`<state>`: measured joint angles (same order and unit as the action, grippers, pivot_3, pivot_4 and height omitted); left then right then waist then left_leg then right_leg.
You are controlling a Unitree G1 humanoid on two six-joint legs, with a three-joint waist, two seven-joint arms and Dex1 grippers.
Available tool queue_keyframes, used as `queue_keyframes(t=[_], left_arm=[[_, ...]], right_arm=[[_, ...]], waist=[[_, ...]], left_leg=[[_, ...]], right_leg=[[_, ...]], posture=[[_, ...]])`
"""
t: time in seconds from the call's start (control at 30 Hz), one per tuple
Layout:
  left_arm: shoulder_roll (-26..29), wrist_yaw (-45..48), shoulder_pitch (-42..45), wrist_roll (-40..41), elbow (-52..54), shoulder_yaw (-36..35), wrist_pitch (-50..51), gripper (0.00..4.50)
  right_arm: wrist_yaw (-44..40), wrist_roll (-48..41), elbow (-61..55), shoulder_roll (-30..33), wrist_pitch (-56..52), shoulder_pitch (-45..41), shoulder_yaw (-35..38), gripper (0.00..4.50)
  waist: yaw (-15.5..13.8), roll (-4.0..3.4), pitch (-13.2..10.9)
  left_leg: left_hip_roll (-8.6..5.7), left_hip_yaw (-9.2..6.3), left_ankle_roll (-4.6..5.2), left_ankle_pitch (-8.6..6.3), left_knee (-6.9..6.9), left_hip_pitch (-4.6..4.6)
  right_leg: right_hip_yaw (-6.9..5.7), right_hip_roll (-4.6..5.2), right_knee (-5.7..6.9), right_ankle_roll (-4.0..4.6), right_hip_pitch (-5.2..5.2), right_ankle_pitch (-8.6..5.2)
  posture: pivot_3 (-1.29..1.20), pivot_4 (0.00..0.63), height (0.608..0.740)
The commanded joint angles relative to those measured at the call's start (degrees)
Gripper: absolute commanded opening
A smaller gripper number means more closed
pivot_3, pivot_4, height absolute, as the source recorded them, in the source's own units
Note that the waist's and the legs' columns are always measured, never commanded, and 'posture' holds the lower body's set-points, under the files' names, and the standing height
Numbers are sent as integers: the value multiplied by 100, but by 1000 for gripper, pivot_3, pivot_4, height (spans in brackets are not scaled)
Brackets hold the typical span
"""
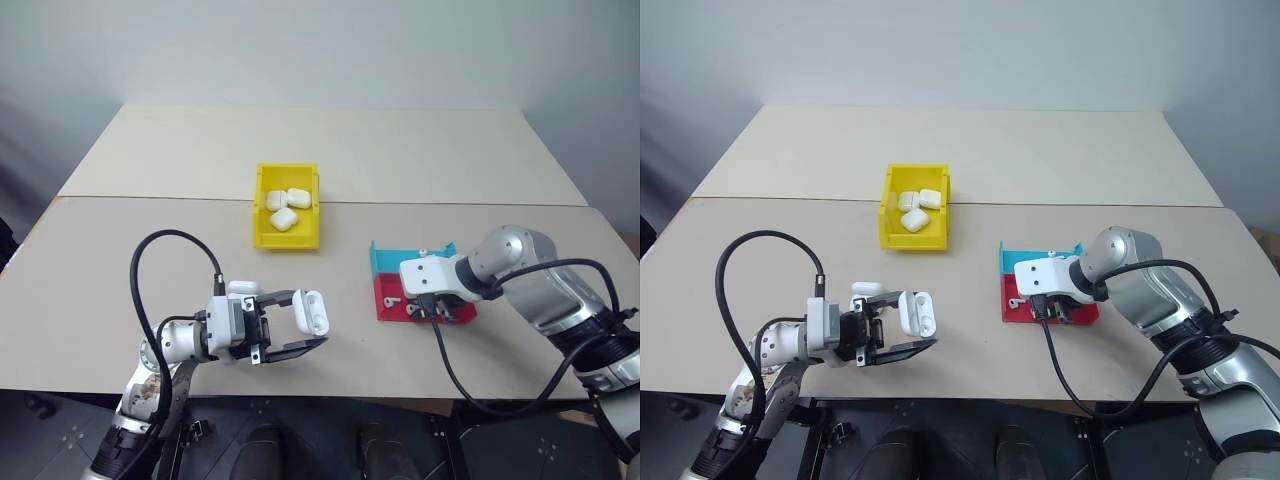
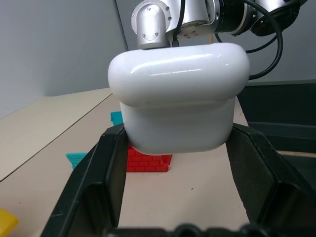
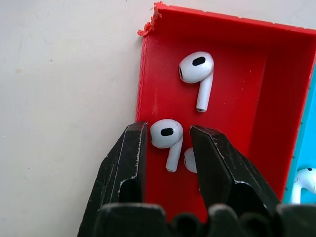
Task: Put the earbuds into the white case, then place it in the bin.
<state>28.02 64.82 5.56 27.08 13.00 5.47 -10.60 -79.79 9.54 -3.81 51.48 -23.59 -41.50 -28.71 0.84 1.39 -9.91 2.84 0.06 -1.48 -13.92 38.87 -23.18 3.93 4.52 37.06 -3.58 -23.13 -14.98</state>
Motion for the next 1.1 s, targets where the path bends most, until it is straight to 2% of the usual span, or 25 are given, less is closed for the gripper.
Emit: queue_keyframes(t=[0.03,0.17,0.27,0.83,0.97,1.1], left_arm=[[29,-35,-7,-11,245,-7,-17,2717],[30,-41,-2,-25,240,3,-31,2717],[37,-24,12,-33,226,13,-33,2717],[1,-47,52,-53,200,64,-31,2717],[-23,-63,68,-79,186,90,-38,2717],[-46,-85,64,-104,185,115,-35,2717]], right_arm=[[-13,82,12,27,179,-105,137,1726],[-21,149,58,13,198,-98,124,1726],[-31,167,34,18,219,-76,136,1167],[-143,-3,-357,219,232,-107,418,1167],[-290,-104,-489,359,14,-268,568,1167],[-261,157,-453,394,-408,-342,454,1167]], waist=[[-1,0,0],[-2,0,0],[1,0,0],[-2,0,0],[-2,0,0],[-2,0,0]], left_leg=[[0,0,0,0,0,0],[0,0,0,0,0,0],[0,0,0,0,0,0],[0,0,0,0,-1,0],[0,0,0,0,-1,0],[0,0,0,0,-1,1]], right_leg=[[0,0,0,0,0,0],[0,0,0,0,0,0],[0,0,0,0,0,0],[0,0,-1,0,0,0],[0,0,-1,0,0,0],[0,0,-1,0,0,0]], posture=[[0,150,740],[0,150,740],[0,150,740],[0,150,740],[0,150,740],[0,150,740]])
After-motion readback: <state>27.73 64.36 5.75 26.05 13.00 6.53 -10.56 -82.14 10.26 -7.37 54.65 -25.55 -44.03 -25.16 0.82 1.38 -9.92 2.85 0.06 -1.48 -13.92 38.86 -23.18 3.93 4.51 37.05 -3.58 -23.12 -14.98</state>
